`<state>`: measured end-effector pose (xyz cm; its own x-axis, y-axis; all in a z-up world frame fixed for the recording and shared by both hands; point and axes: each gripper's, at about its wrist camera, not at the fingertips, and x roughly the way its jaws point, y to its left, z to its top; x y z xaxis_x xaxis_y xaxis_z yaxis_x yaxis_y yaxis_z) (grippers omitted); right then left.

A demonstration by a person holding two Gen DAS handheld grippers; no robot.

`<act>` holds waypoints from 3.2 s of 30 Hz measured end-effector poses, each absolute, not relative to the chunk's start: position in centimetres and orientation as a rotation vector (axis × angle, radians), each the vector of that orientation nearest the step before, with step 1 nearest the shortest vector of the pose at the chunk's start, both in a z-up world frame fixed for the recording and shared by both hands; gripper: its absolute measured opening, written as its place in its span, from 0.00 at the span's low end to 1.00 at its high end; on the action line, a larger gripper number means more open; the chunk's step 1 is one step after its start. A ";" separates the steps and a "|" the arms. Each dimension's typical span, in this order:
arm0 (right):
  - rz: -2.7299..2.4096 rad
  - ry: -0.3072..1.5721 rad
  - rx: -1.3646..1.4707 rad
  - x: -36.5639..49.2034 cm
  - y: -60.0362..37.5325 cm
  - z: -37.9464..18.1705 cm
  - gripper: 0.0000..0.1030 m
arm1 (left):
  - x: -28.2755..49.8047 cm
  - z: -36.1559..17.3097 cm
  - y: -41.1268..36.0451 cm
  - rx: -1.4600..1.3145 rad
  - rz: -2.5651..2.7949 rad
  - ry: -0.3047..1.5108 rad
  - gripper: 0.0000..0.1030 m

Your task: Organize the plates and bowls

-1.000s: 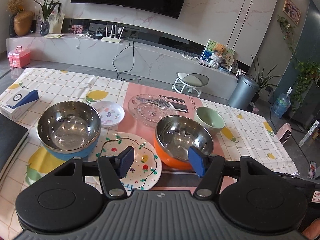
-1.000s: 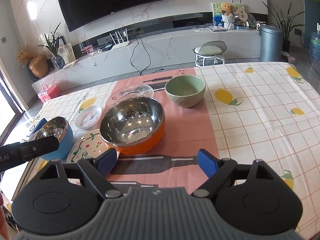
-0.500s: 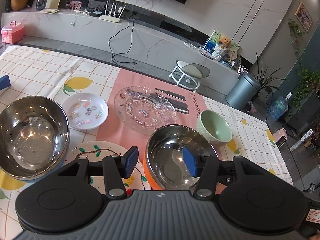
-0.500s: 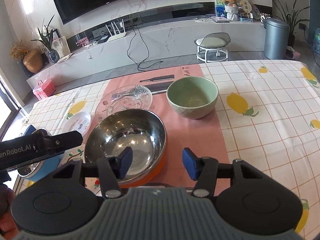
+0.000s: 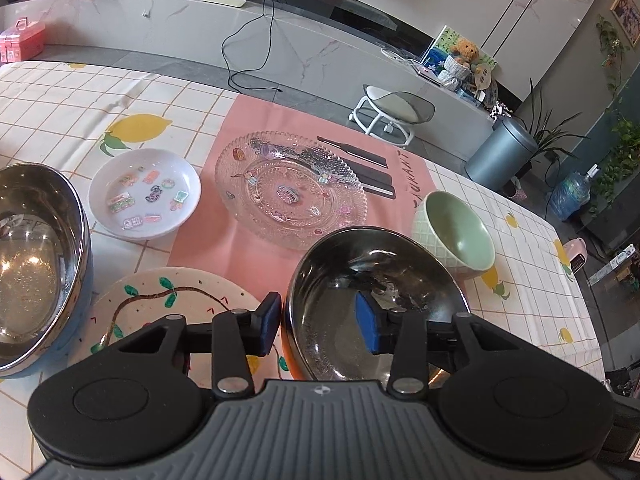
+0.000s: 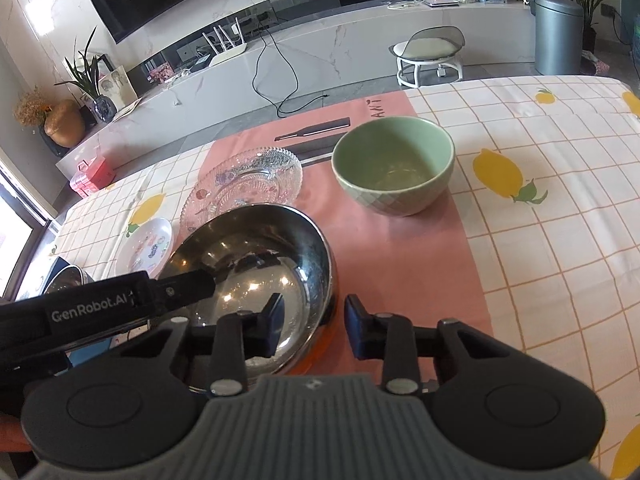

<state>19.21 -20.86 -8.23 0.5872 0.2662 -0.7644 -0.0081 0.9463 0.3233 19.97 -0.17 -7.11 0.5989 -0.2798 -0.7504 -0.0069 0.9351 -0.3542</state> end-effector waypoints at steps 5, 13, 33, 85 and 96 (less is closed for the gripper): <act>0.146 0.933 0.306 19.3 -21.0 -8.5 0.17 | 20.3 -7.1 -0.3 -0.294 -0.128 0.923 0.19; 0.128 0.930 0.311 18.8 -21.2 -8.0 0.16 | 19.6 -6.4 -0.2 -0.260 -0.116 0.923 0.07; 0.239 0.947 0.358 8.9 -20.5 -3.9 0.15 | 8.4 -2.0 2.4 -0.287 -0.067 0.866 0.07; 0.395 1.044 0.299 4.8 -14.3 -7.1 0.27 | 2.3 -6.1 8.7 -0.377 0.036 0.929 0.31; 0.384 0.977 0.272 4.4 -15.3 -5.5 0.47 | 1.8 -3.8 9.0 -0.341 0.040 0.861 0.54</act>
